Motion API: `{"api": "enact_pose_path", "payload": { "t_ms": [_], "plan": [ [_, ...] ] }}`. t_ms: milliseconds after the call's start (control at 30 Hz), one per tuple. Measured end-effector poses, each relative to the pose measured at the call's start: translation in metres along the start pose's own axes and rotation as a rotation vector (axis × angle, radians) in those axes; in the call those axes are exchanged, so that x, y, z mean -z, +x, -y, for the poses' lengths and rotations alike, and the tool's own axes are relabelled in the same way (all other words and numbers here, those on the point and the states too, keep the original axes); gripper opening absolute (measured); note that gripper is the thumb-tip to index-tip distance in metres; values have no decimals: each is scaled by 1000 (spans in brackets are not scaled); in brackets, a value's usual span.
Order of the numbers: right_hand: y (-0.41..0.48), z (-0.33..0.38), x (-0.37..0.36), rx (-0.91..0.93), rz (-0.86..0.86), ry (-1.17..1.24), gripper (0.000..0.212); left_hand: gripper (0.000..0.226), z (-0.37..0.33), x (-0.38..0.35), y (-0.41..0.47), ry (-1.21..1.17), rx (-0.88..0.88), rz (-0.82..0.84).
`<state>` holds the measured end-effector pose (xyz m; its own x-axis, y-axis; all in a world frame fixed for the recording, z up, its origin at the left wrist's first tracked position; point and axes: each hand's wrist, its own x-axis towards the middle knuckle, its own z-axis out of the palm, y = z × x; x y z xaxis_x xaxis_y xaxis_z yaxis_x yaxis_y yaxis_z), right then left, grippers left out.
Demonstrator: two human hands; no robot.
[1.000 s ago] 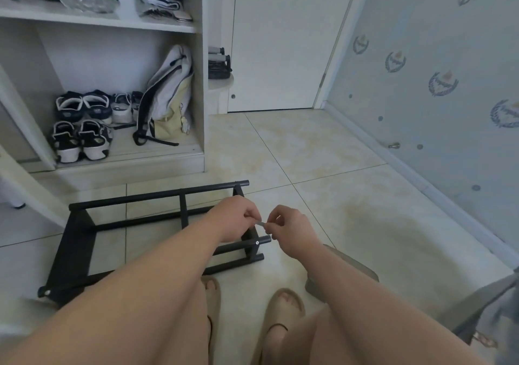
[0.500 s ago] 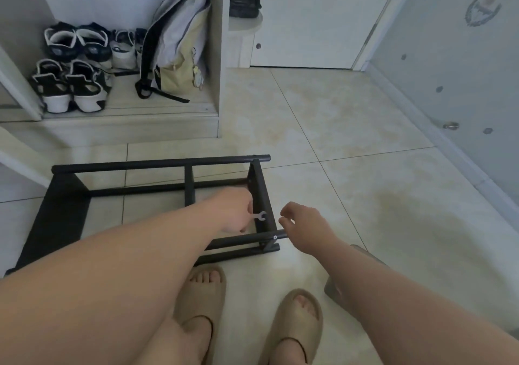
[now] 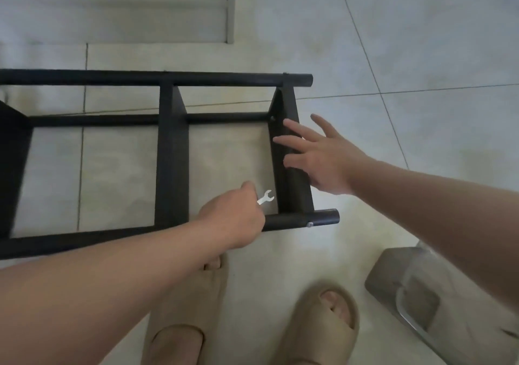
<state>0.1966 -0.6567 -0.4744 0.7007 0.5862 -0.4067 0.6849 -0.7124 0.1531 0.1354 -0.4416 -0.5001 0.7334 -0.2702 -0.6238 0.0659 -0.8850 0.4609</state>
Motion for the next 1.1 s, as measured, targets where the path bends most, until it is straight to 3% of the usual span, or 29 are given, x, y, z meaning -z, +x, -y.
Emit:
{"api": "enact_pose_path", "payload": {
  "t_ms": [100, 467, 667, 933, 1100],
  "plan": [
    [-3, 7, -14, -16, -68, 36, 44, 8, 2, -6, 1, -2, -25, -37],
    [-51, 55, -17, -207, 57, 155, 45, 10, 9, 0, -21, 213, -171, 28],
    [-61, 33, -7, -113, 69, 409, 77, 9, 10, 13, 0, 180, -77, 242],
    [-30, 33, -13, -75, 79, 174, 118, 13, 12, 7, 40, -58, -135, 391],
    [-24, 39, -24, -81, -9, 215, 119, 8, 16, 0, 52, -212, -148, 449]
  ]
}}
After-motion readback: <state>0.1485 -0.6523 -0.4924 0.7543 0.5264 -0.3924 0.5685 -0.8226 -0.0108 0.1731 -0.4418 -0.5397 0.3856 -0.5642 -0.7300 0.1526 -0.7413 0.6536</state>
